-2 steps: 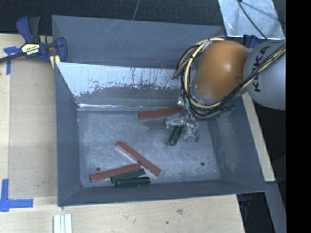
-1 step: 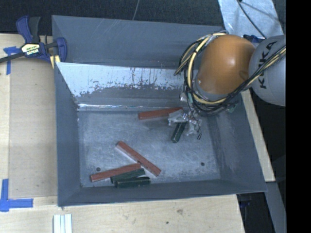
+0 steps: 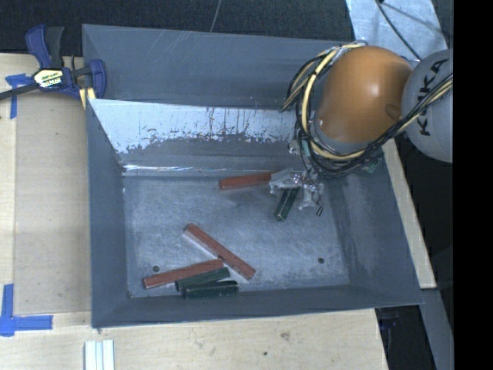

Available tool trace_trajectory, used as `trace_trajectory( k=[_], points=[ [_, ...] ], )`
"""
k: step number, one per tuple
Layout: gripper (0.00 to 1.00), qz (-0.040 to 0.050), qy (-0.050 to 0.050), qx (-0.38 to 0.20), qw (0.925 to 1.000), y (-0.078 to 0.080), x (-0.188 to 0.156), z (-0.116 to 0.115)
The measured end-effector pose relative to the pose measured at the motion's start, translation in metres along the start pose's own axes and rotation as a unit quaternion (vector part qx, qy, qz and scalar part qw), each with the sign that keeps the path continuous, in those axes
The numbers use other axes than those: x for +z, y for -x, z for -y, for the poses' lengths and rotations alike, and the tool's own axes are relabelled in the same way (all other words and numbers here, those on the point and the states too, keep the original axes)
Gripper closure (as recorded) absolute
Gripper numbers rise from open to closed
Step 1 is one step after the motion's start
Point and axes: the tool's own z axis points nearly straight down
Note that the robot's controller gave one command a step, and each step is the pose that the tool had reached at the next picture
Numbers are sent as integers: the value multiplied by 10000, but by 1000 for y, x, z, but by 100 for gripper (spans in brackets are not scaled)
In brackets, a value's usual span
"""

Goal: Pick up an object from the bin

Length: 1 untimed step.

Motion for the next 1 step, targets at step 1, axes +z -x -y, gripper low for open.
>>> trace_trajectory(
  k=[1],
  points=[
    [100, 2, -9, 3, 10000, 0, -41, 1]
  ],
)
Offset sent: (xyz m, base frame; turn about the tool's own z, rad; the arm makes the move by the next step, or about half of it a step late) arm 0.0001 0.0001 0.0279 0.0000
